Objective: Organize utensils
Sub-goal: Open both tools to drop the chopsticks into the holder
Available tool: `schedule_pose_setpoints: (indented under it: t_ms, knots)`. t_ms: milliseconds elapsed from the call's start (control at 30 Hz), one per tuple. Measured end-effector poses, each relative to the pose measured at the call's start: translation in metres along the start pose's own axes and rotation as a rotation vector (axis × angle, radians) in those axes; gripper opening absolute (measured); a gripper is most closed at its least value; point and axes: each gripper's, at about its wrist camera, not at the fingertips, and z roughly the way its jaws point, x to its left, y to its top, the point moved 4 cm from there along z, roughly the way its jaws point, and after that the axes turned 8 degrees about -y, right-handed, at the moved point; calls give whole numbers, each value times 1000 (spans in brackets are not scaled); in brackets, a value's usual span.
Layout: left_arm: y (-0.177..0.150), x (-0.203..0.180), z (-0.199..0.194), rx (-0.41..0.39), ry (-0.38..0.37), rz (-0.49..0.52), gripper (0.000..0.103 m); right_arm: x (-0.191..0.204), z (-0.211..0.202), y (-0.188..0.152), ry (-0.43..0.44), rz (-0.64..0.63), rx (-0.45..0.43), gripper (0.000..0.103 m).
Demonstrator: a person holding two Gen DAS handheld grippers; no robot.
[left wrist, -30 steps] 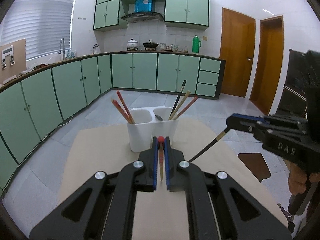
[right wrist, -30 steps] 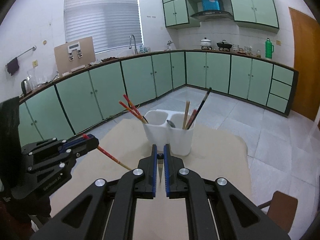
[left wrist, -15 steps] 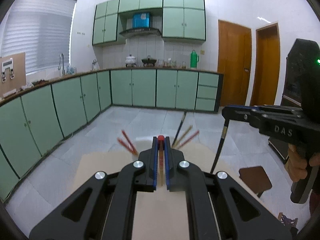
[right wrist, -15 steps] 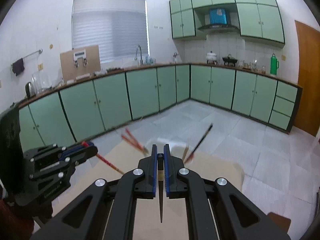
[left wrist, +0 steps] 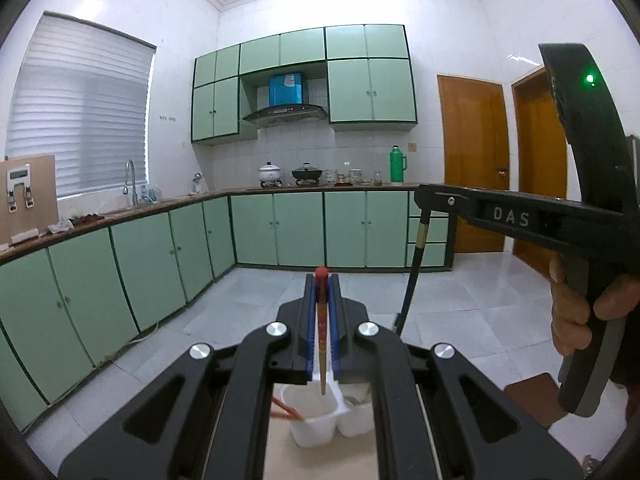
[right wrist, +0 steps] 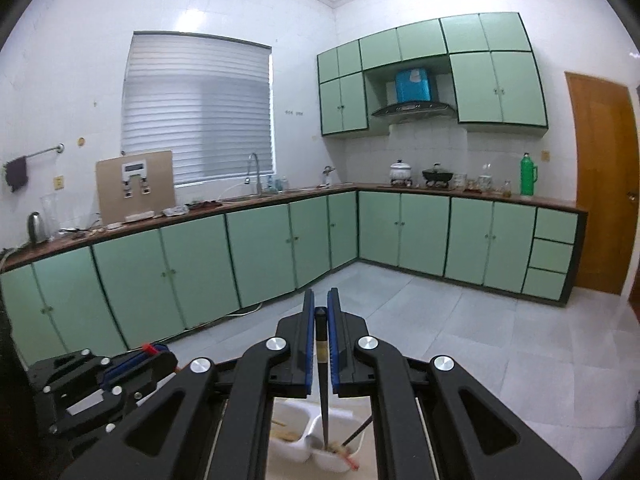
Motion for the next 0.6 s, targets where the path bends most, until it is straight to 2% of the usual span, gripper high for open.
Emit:
schedule_pose_setpoints:
  t_ms: [300,600]
  knots:
    - [-27,10,56,72,11,-16,5,-6,59,-36,-22,20,66,6]
    - [-61,28,92,180,-1,-35,5,-12,85,-80,-16,28,183,6]
